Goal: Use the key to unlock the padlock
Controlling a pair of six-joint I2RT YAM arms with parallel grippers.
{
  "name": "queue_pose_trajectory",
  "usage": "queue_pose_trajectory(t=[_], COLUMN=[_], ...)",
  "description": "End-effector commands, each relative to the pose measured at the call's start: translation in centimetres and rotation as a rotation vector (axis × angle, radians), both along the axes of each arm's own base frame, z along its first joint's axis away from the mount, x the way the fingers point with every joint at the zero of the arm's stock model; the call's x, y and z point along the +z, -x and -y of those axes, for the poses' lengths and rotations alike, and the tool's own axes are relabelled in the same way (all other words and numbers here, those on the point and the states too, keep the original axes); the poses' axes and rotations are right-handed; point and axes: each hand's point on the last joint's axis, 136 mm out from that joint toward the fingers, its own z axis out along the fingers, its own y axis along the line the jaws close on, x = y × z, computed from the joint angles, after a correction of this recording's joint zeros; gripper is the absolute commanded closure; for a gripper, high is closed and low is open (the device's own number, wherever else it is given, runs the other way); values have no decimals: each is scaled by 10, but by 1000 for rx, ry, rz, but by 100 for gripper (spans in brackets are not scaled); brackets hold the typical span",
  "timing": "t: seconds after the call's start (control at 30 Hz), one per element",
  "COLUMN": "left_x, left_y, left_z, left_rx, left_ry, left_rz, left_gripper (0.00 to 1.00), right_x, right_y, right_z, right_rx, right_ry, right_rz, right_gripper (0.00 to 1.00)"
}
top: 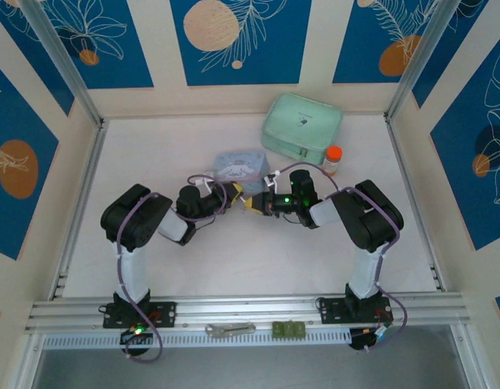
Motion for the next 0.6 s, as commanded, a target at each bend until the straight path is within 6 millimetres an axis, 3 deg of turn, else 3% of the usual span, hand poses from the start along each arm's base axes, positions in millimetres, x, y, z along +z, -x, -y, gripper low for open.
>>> queue_pose_trajectory(t=[0.0, 0.27, 0.57], left_x=[34, 38, 42], left_y=[7, 14, 34], left_z=[11, 18, 24], left_rx=[-40, -76, -156], left_ry=[56, 61, 53], left_rz=[92, 102, 127], left_gripper=[100, 100, 100], right_x=[7, 12, 24], right_y=[-8, -16, -39], right_z=[-7, -9, -4], right_rx=[4, 1, -34], right_ry=[-24, -31, -25], right_rz=[28, 36, 29], right_gripper=[100, 100, 100])
